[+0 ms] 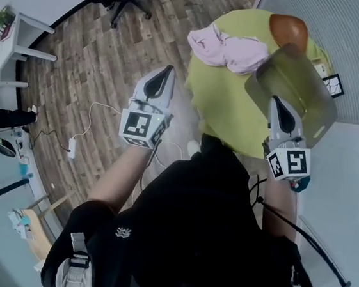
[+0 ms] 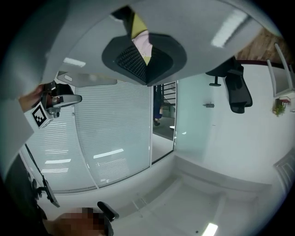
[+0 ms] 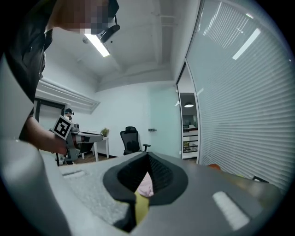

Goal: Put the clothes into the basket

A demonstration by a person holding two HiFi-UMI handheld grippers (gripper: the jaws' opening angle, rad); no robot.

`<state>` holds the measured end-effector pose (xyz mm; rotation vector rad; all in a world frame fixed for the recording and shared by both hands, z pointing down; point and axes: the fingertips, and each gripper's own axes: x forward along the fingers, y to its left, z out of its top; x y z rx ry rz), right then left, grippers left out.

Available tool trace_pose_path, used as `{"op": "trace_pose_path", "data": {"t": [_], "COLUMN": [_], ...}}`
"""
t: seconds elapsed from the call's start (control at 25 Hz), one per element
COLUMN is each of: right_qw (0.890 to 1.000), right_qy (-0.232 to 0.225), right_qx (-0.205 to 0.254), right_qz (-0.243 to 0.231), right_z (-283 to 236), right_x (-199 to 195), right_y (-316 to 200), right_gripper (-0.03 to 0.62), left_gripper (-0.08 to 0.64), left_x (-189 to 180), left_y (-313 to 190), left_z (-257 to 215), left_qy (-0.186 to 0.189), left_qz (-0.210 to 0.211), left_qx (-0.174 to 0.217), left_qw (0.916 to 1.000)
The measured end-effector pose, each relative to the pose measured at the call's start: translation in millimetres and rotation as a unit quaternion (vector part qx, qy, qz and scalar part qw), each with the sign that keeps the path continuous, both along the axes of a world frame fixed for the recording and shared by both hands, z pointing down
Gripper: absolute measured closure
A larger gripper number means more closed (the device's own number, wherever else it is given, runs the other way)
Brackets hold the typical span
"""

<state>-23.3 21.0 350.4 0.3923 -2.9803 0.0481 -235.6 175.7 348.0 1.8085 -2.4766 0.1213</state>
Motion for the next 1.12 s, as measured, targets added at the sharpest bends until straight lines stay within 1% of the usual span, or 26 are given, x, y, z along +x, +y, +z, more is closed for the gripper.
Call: {"op": "trace_pose_path", "data": {"t": [0.12, 0.24, 0.32, 0.44, 0.56, 0.64, 0.72, 0.84, 1.0, 1.12], "right_qw": [1.0, 1.0, 1.0, 1.0, 1.0, 1.0, 1.0, 0.999, 0.999, 0.997], "right_qy": [0.001, -0.005, -0.011, -0.021, -0.025, -0.023, -0.021, -0.016, -0.006, 0.012], "right_qx": [-0.005, -0.013, -0.012, -0.016, -0.013, -0.011, -0.017, -0.029, -0.032, -0.022], "right_qz": [0.007, 0.008, 0.01, 0.01, 0.001, 0.001, 0.008, 0.019, 0.041, 0.066], "right_z": [5.0, 7.2, 2.0, -5.6, -2.6, 3.1, 2.4, 2.1, 12.6, 25.7], "right_x": [-2.2, -12.2, -14.3, -15.0, -17.2, -16.5, -16.5, -14.7, -9.0, -10.6], "right_y": [-31.2, -78.3, -96.3, -108.2, -129.6, -142.7, -146.5, -148.6, -162.8, -169.8], "right_gripper": [0.591, 0.591, 0.591, 0.591, 0.591, 0.591, 0.591, 0.591, 0.591, 0.591], "left_gripper": [0.554, 0.554, 0.554, 0.554, 0.554, 0.554, 0.554, 0.554, 0.554, 0.554], "left_x": [-8.6, -21.3, -23.3, -24.4, -27.9, -30.4, -38.2, -48.0, -50.7, -61.1], "left_y": [-38.7, -89.8, -109.0, -122.9, -147.5, -160.4, -161.7, -162.4, -182.9, -194.1], "left_z": [5.1, 5.0, 0.2, -3.1, 8.3, 19.1, 23.0, 35.0, 64.7, 85.5], "left_qy": [-0.002, -0.005, -0.01, -0.014, -0.018, -0.02, -0.024, -0.021, -0.012, -0.013], "left_qz": [0.012, 0.018, 0.023, 0.027, 0.032, 0.036, 0.03, 0.027, 0.059, 0.079], "left_qx": [-0.008, -0.016, -0.019, -0.027, -0.043, -0.044, -0.043, -0.054, -0.072, -0.085], "left_qw": [0.9999, 0.9997, 0.9995, 0.9992, 0.9984, 0.9982, 0.9983, 0.998, 0.9956, 0.9931]}}
